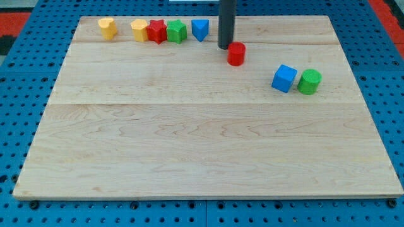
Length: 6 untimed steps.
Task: Point at the blue triangle
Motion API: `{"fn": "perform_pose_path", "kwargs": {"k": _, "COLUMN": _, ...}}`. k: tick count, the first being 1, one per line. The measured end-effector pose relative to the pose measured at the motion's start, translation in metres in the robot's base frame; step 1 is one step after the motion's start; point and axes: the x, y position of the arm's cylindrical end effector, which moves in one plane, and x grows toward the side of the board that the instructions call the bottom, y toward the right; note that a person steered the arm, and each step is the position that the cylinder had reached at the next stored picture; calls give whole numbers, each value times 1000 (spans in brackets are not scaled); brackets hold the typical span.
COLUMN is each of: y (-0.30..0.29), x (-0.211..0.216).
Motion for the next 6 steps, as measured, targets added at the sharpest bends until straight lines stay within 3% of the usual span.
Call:
{"fn": "perform_pose_path", "kwargs": {"k": 2, "y": 18, "x": 63}}
{"fn": "perform_pose_path", "kwargs": {"k": 3, "y": 17, "x": 63}}
{"fn": "perform_pose_path", "kwargs": {"k": 5, "y": 72, "x": -40}}
{"fn": "perform_pose_path", "kwargs": {"k": 6, "y": 18, "x": -86}}
